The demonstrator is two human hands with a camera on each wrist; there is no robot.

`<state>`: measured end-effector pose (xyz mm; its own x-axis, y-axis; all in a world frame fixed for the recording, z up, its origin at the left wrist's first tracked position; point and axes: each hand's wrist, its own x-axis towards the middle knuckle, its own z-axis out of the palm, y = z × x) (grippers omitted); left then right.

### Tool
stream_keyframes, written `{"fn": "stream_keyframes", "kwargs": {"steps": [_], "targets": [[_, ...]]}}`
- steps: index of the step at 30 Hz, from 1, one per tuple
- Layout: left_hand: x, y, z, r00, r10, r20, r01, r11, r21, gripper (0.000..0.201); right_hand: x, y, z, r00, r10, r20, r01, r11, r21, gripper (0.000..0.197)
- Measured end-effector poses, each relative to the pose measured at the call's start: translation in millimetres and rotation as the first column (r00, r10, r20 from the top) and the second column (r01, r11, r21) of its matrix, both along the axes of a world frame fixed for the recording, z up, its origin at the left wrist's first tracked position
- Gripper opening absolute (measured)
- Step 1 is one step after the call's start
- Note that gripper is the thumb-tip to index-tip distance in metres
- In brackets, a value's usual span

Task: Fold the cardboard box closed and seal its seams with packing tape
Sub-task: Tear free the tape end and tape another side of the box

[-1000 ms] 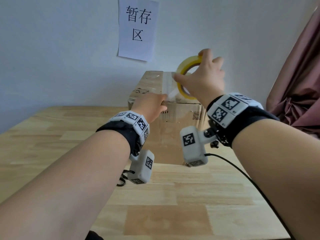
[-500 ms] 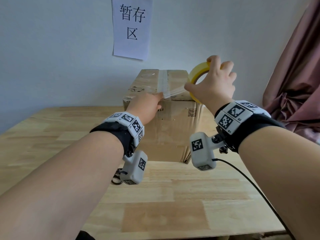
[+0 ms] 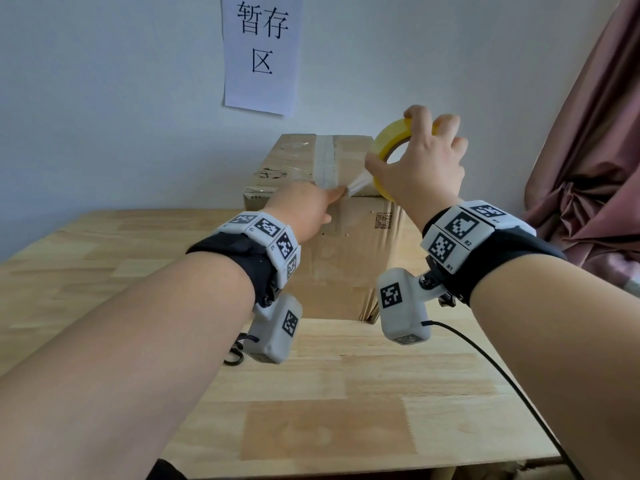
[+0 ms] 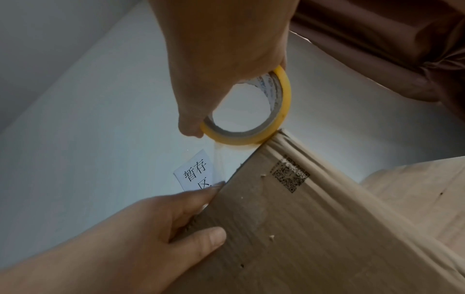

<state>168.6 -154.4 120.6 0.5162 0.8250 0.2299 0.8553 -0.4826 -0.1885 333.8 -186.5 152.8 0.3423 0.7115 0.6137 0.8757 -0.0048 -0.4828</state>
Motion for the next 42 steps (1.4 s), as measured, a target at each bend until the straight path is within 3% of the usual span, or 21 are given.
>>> {"fn": "stream_keyframes", "kwargs": {"steps": [3,12,15,19,22,25,29,34,38,42], "targets": [[9.4,-4.1,2.3,0.999,-0.008,-0.031,0.008,1.000,0.001,0.062,-2.7,1.1,-0.6,0.997,-0.014,0.072,0.016,1.000,-0.025,0.074],[-16.7,-3.1,-1.5,0.999,0.023,0.042,-0.021,0.998,-0.051,0.054,-9.4,2.8,-0.2,0.988,-0.034,0.152,0.041,0.998,-0.041,0.069],[-35.1,-3.1,-2.5,0.994,0.023,0.106,-0.019,0.999,-0.038,0.052,-10.1,2.8,1.0,0.989,-0.026,0.143,0.034,0.998,-0.050,0.069],[-37.4,-4.8,0.4,0.995,0.071,0.077,-0.072,0.997,0.015,0.052,-6.8,2.2,0.8,0.991,-0.005,0.131,0.010,0.999,-0.041,0.069],[-17.6,-6.3,1.6,0.996,-0.022,0.084,0.019,0.999,0.043,0.052,-4.1,0.7,1.2,0.992,0.031,0.119,-0.026,0.998,-0.049,0.069],[6.5,-6.3,1.1,0.986,-0.082,0.146,0.083,0.997,0.002,0.046,-2.2,-1.6,3.6,0.996,0.081,0.038,-0.080,0.997,-0.019,0.062],[18.8,-5.7,-7.7,0.955,-0.022,0.295,-0.002,0.997,0.082,0.038,5.3,-2.0,3.5,0.993,0.100,-0.066,-0.096,0.994,0.059,0.062],[19.2,-4.6,-13.4,0.978,-0.051,0.201,0.010,0.980,0.200,0.045,7.6,-0.7,-8.7,0.907,0.147,-0.394,-0.097,0.985,0.143,0.079],[18.8,3.6,-12.2,0.995,-0.034,0.092,0.010,0.968,0.250,0.047,7.5,-0.9,-14.7,0.830,0.287,-0.479,-0.185,0.951,0.249,0.075],[23.3,5.1,-8.4,0.999,-0.024,0.043,0.012,0.964,0.264,0.044,5.5,-1.5,-22.2,0.701,0.327,-0.634,-0.180,0.941,0.287,0.092]]}}
